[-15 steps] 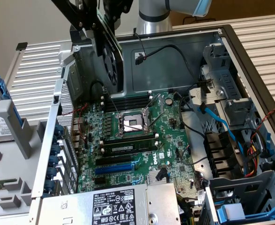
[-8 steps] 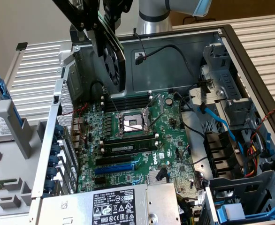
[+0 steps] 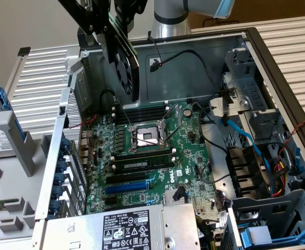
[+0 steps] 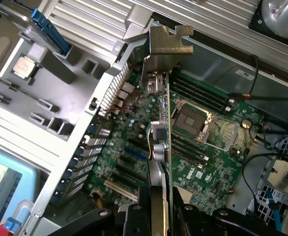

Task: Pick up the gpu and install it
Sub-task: 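Insert the gpu into the slot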

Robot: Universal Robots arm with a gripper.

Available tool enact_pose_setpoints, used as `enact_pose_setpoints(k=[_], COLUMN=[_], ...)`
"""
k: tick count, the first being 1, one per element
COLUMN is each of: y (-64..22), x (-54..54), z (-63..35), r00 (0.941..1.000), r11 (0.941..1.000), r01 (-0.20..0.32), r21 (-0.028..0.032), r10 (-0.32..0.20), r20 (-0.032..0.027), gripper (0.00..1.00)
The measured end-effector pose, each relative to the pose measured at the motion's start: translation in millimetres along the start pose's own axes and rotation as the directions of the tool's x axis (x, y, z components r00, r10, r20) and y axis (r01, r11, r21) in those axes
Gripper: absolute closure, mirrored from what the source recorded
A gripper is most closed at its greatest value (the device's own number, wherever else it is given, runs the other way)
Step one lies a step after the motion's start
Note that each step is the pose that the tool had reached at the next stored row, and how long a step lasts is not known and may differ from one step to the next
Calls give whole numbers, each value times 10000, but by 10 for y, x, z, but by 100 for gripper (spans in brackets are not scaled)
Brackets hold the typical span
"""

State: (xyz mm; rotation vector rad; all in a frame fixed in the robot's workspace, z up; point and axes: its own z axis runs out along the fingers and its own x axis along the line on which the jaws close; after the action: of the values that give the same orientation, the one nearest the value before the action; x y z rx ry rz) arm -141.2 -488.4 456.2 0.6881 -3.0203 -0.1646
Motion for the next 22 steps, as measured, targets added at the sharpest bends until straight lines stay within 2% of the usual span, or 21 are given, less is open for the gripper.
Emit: enact_pose_setpoints(k=[3,6,9,12,16,19,22], y=[-4,-11,-11,-12,-13,-14,-14], x=[-9,-22,-23,-25,-27,-29,-29], z=[-1,-1,-1,-1,-1,0,2], r00=[10000,9988,9947,9877,9863,9769,9638], r11=[10000,9989,9948,9879,9865,9772,9643], r01=[55,479,1021,1554,1640,2124,2650], r21=[0,5,8,9,5,2,-4], r10=[-55,-479,-1021,-1553,-1639,-2123,-2649], r20=[-8,-55,-117,-178,-192,-248,-309], gripper=[72,72,72,72,72,72,72])
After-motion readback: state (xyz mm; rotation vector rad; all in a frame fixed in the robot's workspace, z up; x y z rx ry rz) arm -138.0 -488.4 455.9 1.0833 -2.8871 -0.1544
